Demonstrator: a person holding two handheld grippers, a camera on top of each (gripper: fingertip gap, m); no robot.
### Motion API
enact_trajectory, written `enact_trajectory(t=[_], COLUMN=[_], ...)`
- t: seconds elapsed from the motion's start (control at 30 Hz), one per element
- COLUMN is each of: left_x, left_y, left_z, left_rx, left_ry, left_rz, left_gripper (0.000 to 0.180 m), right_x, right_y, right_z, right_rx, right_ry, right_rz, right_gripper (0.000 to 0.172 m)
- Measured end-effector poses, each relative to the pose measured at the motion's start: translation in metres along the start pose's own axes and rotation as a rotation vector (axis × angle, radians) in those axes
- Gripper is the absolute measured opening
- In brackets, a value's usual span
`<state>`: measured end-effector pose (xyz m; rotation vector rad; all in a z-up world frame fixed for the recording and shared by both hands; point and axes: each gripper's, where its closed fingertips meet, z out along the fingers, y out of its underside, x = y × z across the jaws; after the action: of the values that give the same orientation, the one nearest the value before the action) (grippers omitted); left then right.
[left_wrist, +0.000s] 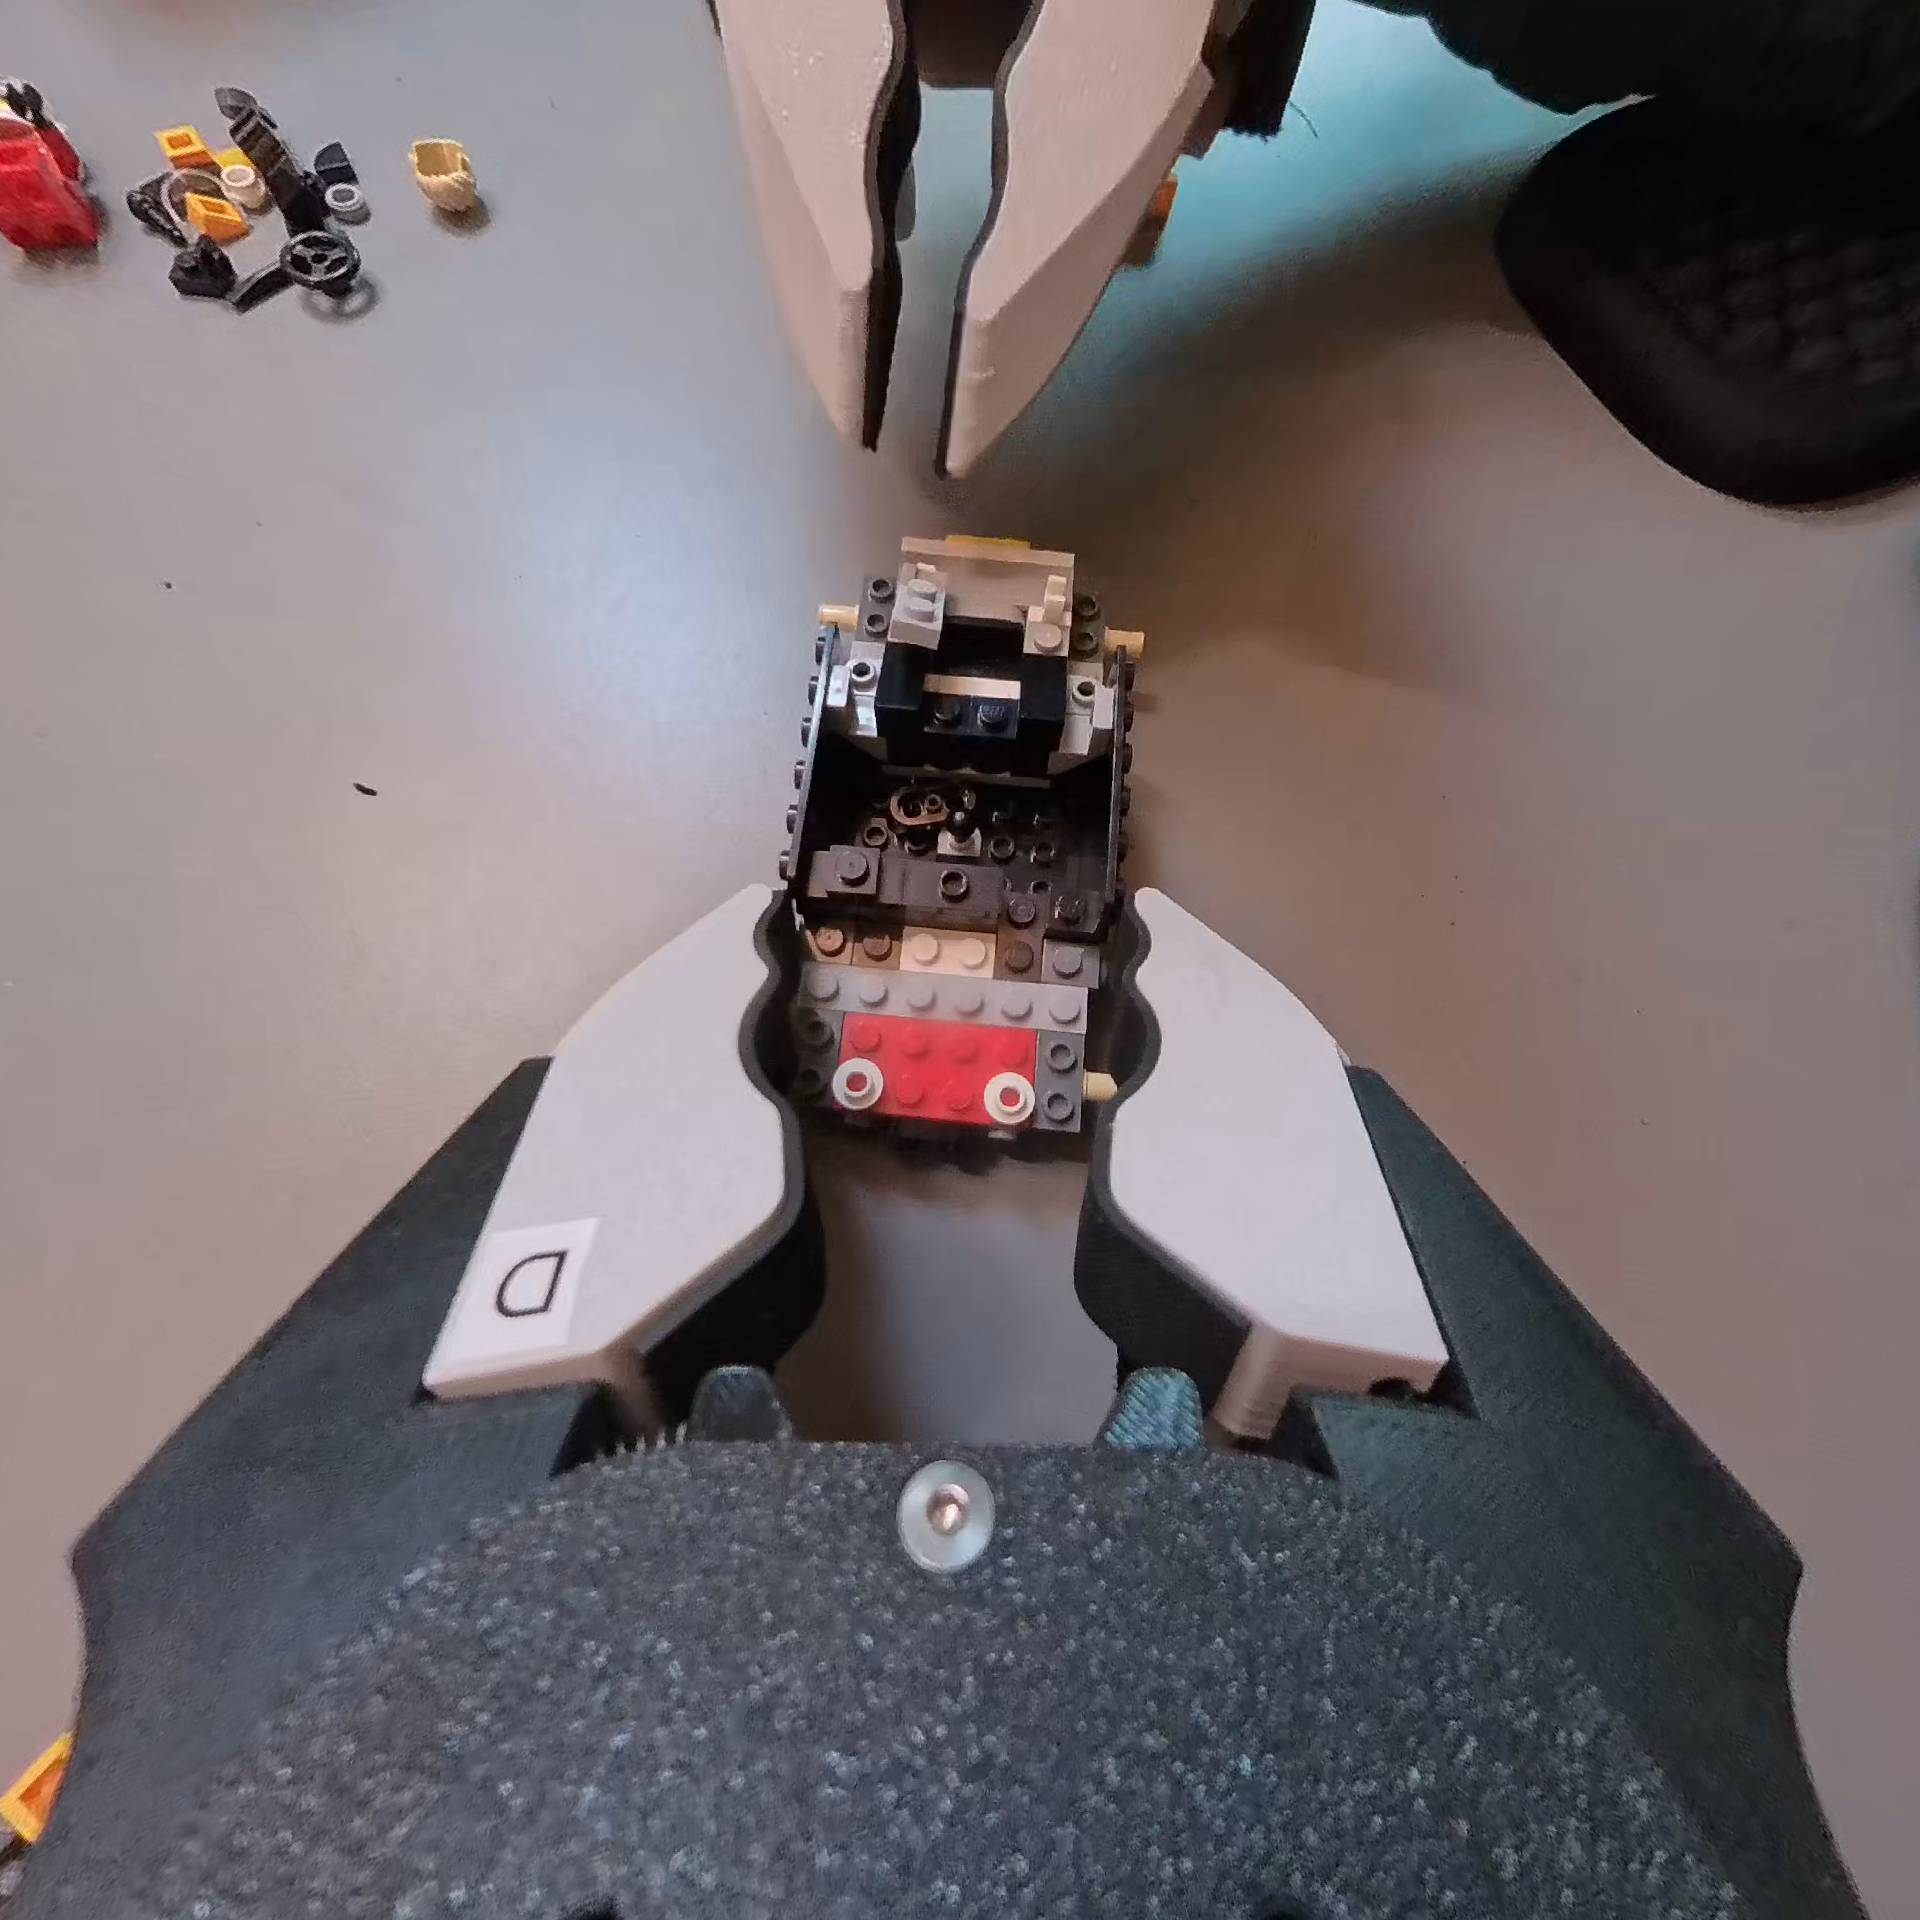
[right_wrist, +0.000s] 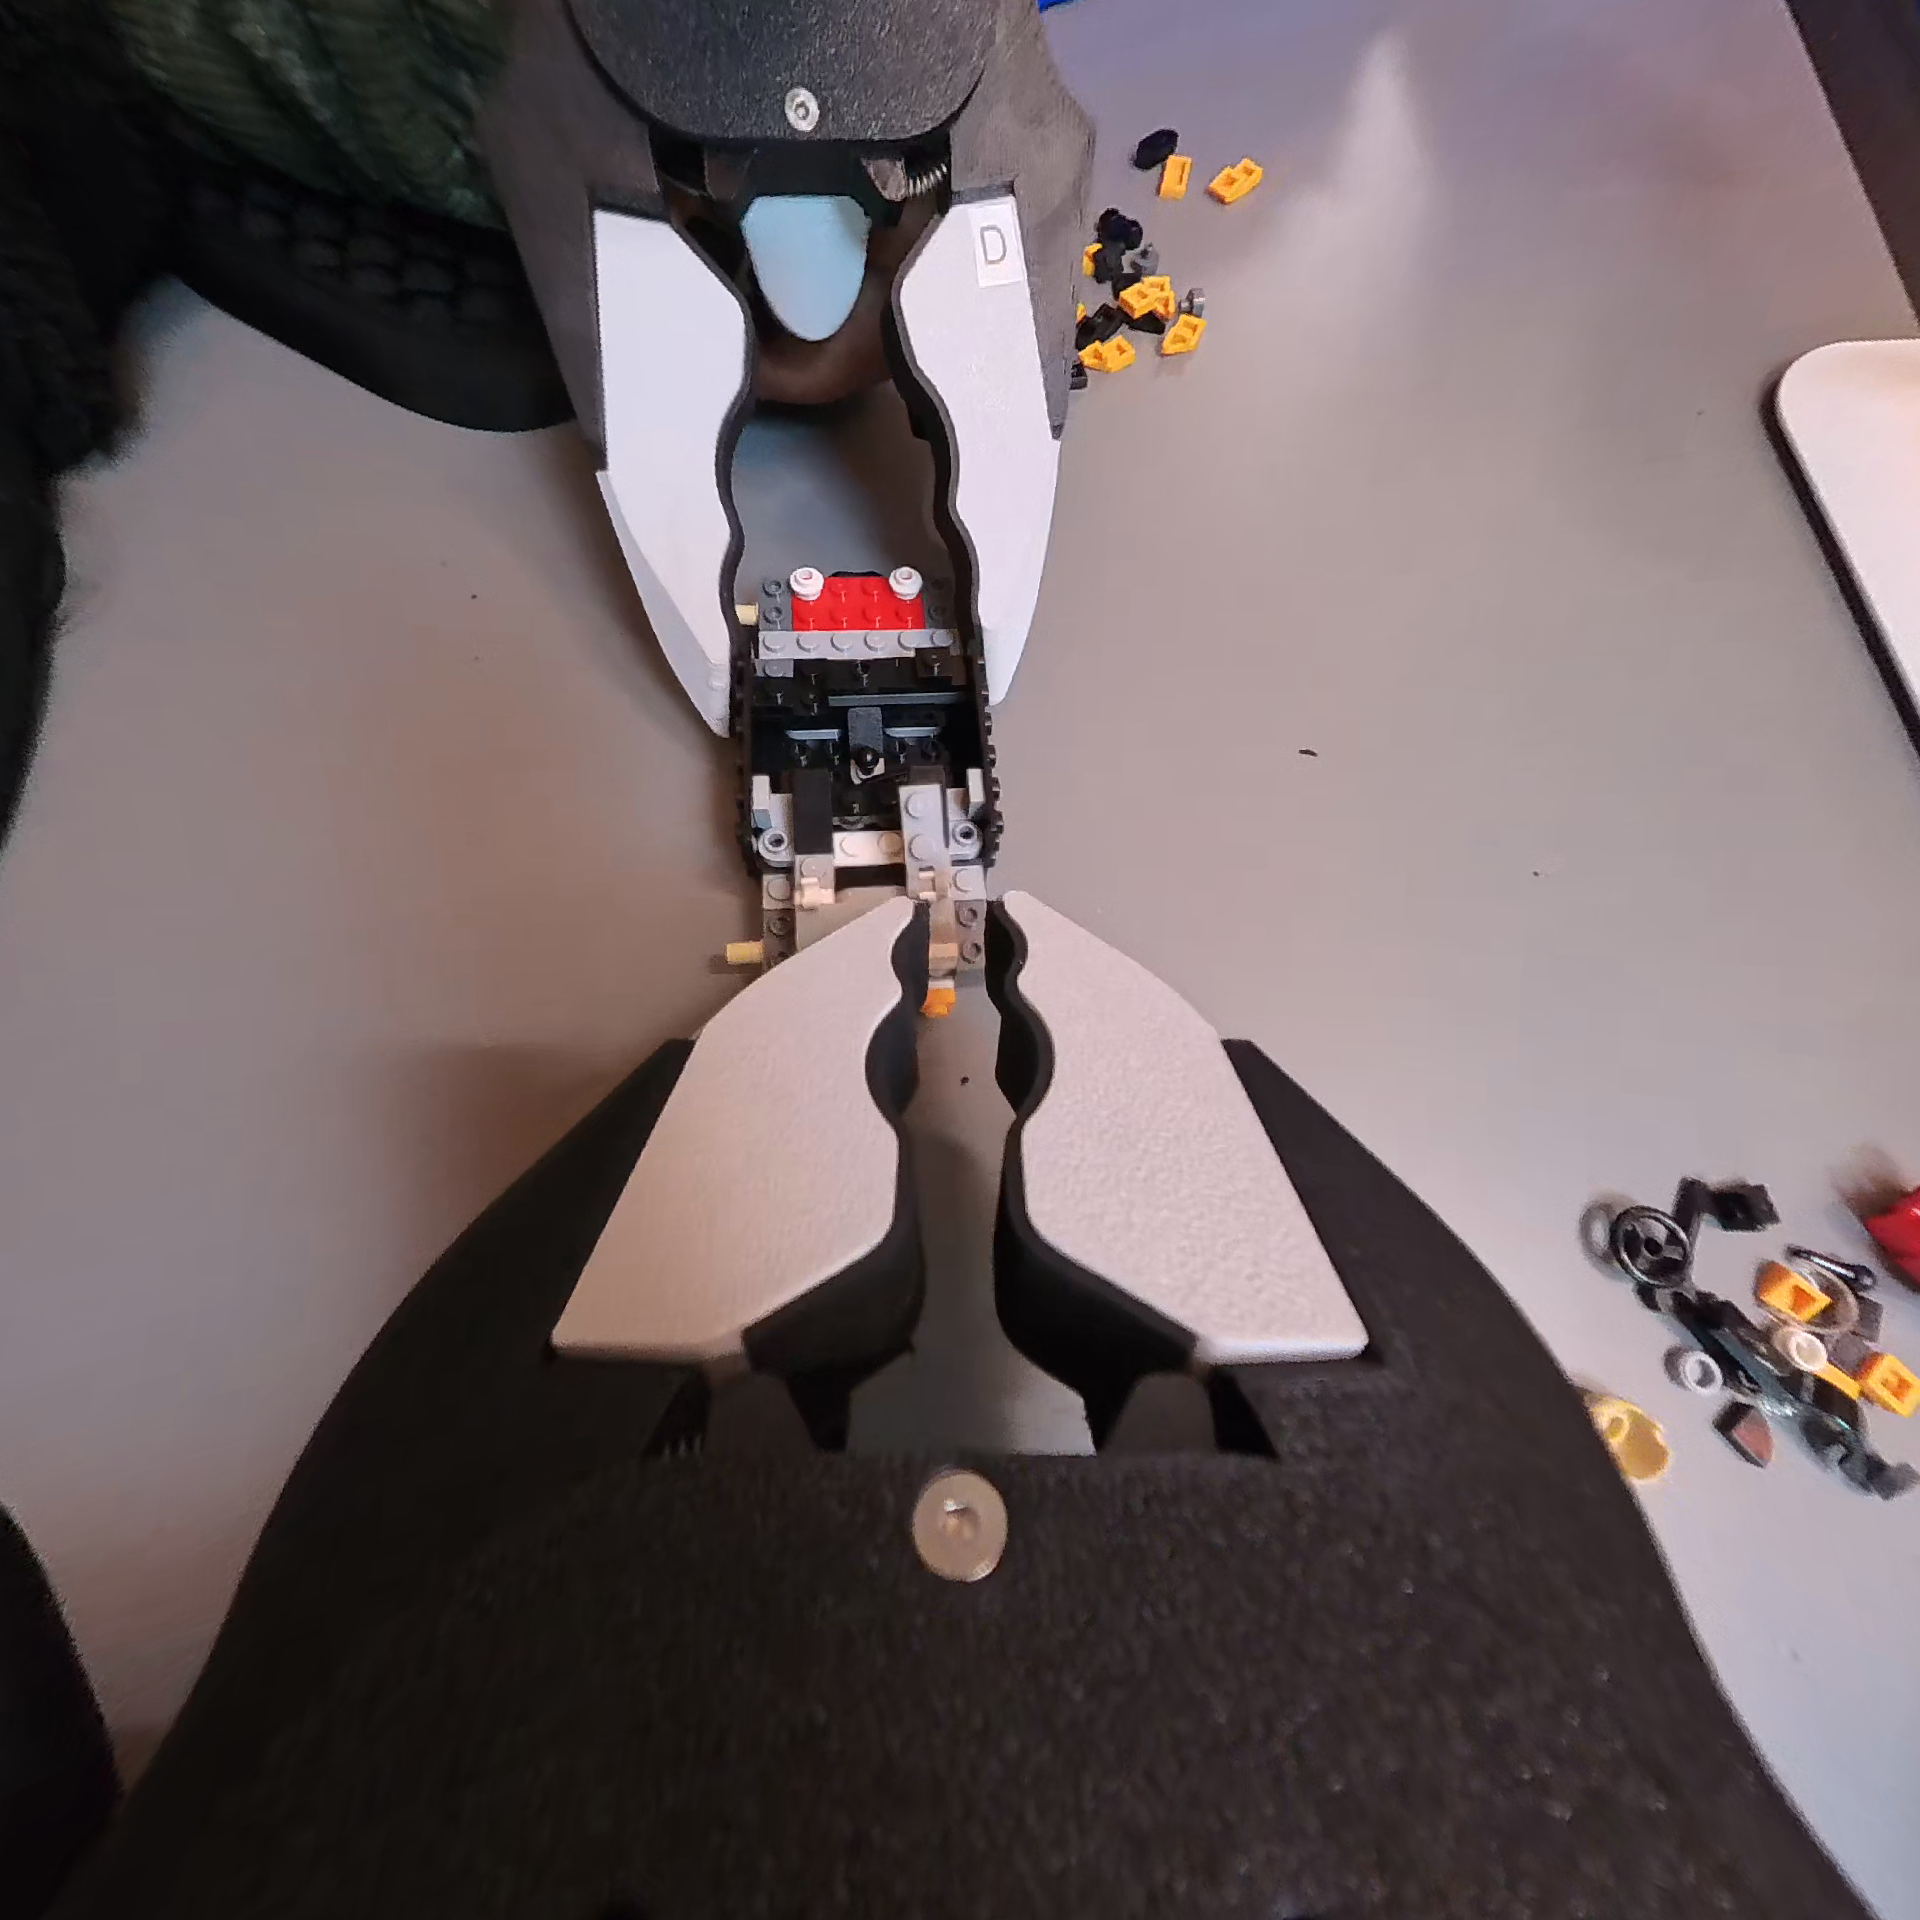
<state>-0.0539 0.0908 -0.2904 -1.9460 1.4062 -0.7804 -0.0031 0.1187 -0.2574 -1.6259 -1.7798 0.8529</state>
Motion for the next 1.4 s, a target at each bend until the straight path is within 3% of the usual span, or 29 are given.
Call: enact_trajectory(t=[0.37, 0.57, 0.7, 0.83, 1.27, 1.4], left_x=[0.003, -0.003, -0.004, -0.002, 0.004, 0.003], left_y=[-0.008, -0.006, -0.006, -0.005, -0.007, -0.007], left_z=[0.001, 0.0, -0.001, 0.0, 0.002, 0.003], left_rx=[0.034, 0.015, 0.011, 0.006, 0.01, 0.008], left_ry=[-0.005, -0.023, -0.015, -0.004, 0.022, 0.014], left_rz=[0.033, 0.007, -0.003, -0.009, 0.0, -0.007], left_gripper=[0.064, 0.058, 0.058, 0.058, 0.057, 0.058], right_x=[-0.009, -0.006, -0.004, -0.006, -0.009, -0.008], right_y=[-0.003, -0.01, -0.013, -0.007, 0.01, 0.004], right_z=[0.027, 0.028, 0.019, 0.013, 0.004, 0.005], right_rx=[-0.163, -0.075, 0.109, 0.179, 0.141, 0.083], right_ry=[0.008, 0.006, -0.062, -0.113, -0.074, 0.002], right_rz=[-0.146, -0.127, 0.011, 0.106, 0.138, 0.069], right_gripper=[0.012, 0.007, 0.008, 0.008, 0.007, 0.007])
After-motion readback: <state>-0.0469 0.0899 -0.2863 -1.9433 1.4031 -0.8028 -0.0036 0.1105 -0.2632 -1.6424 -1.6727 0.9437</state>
